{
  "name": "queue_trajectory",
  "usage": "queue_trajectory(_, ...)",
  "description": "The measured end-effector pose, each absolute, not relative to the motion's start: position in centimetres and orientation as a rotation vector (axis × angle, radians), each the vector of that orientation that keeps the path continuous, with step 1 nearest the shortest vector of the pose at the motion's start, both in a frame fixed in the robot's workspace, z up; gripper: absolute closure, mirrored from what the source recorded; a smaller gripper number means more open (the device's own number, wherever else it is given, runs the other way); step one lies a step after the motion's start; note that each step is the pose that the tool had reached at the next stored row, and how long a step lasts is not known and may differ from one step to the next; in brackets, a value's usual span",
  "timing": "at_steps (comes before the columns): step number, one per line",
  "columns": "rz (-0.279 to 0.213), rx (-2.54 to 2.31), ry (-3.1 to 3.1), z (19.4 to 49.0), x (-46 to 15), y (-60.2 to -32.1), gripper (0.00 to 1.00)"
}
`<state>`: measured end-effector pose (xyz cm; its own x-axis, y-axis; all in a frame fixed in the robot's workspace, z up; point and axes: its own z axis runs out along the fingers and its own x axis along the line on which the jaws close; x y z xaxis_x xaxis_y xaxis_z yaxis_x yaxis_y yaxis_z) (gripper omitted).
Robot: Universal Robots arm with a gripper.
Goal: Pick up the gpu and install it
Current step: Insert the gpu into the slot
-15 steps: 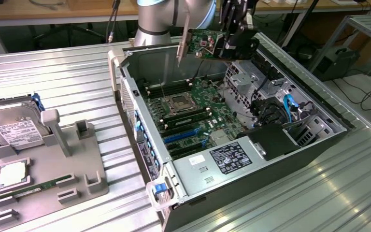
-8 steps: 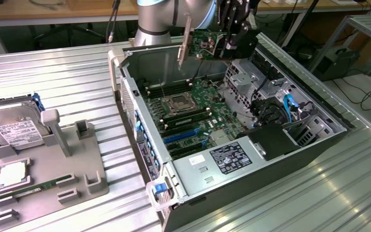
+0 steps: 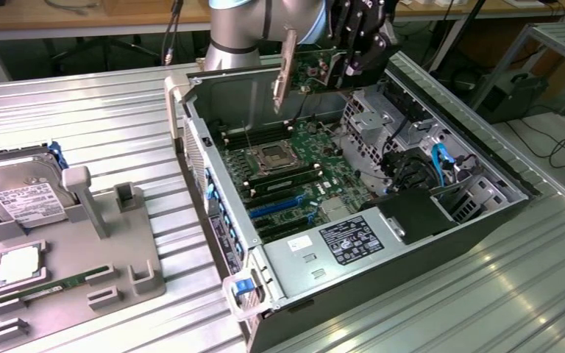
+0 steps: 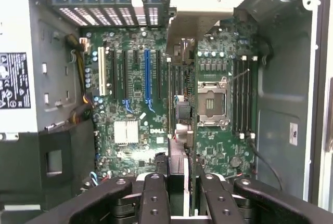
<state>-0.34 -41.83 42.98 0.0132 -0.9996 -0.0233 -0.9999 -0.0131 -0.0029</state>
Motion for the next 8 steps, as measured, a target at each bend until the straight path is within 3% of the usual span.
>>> queue_trajectory(8,0.023,-2.261,2.155,42.9,-0.34,-41.83,0.72)
